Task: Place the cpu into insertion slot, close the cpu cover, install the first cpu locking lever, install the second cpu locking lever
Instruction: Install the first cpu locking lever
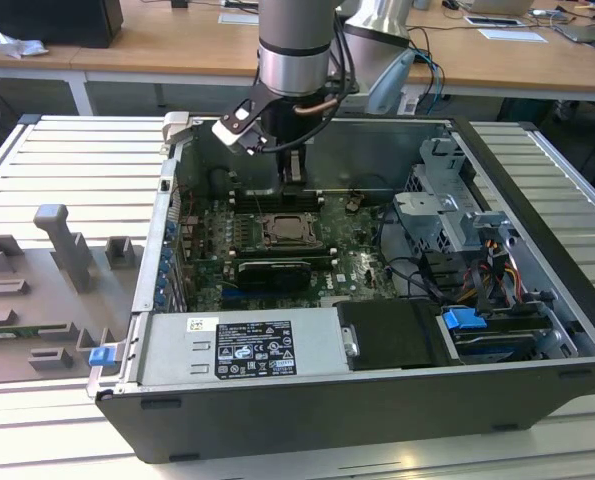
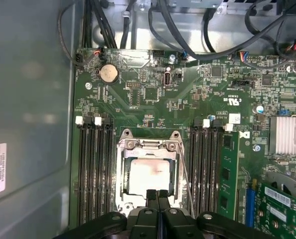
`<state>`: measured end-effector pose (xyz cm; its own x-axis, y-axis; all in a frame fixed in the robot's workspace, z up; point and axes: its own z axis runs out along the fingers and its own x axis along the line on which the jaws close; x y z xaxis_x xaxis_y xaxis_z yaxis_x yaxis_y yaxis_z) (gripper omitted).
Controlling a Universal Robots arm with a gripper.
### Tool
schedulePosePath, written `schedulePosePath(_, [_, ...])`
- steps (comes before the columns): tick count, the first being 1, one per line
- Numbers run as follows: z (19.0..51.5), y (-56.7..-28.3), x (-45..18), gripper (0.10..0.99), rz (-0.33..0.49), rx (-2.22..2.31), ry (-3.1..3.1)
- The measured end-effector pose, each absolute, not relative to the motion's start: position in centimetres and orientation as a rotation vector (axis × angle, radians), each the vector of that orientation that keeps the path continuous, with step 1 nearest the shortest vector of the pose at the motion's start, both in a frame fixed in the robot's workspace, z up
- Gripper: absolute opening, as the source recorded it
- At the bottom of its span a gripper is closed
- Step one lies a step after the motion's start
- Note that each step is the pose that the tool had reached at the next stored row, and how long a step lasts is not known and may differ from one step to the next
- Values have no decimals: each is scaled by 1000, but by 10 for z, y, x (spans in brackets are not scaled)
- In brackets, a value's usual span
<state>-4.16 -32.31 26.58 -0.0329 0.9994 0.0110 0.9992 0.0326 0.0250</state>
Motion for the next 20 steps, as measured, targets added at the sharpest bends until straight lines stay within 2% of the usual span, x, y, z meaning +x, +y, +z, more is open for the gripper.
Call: schedulePosePath(20, [270,-323,-42,106,41,1903,2491])
